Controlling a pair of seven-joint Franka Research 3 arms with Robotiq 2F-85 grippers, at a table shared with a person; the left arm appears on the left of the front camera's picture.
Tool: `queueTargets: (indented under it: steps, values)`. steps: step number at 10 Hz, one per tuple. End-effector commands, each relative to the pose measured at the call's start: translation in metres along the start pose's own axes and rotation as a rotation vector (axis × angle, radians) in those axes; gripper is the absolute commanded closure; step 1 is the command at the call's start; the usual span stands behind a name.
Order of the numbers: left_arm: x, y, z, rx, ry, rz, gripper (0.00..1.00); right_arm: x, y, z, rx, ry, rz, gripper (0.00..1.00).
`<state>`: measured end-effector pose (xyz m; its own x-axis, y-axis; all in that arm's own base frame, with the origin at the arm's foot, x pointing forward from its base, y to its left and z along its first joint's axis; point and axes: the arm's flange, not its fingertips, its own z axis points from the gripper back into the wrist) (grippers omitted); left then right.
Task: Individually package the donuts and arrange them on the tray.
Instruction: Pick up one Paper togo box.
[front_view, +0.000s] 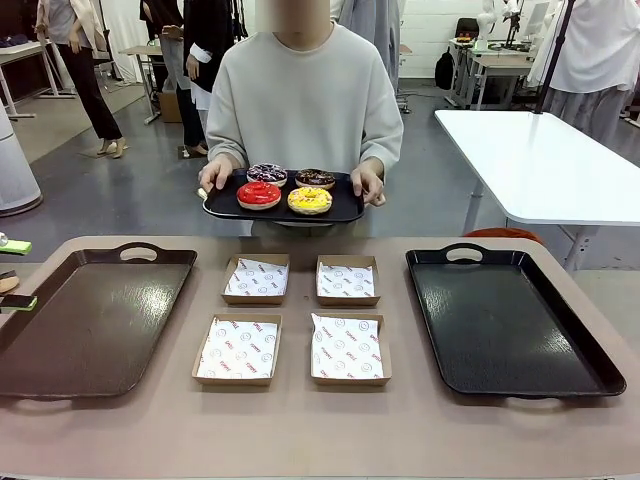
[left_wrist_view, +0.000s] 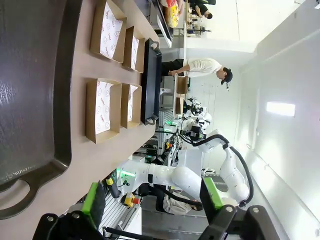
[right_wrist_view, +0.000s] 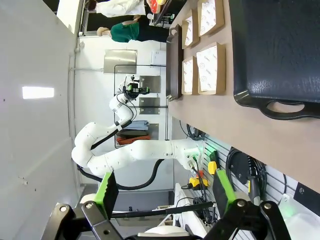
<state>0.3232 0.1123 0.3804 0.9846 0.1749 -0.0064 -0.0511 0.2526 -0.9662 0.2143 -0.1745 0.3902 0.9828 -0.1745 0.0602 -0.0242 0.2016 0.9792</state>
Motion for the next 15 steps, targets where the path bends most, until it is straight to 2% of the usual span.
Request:
queueTargets:
  steps: [1, 15]
  values:
    - [-0.0005, -0.0007, 0.0010, -0.015, -0.001, 0.001, 0.00, -0.0024, 0.0003, 0.0021, 0.016, -0.005, 0.004, 0.00]
    - [-0.0005, -0.0007, 0.0010, -0.015, -0.001, 0.001, 0.00, -0.0024, 0.0003, 0.0021, 0.016, -0.005, 0.004, 0.00]
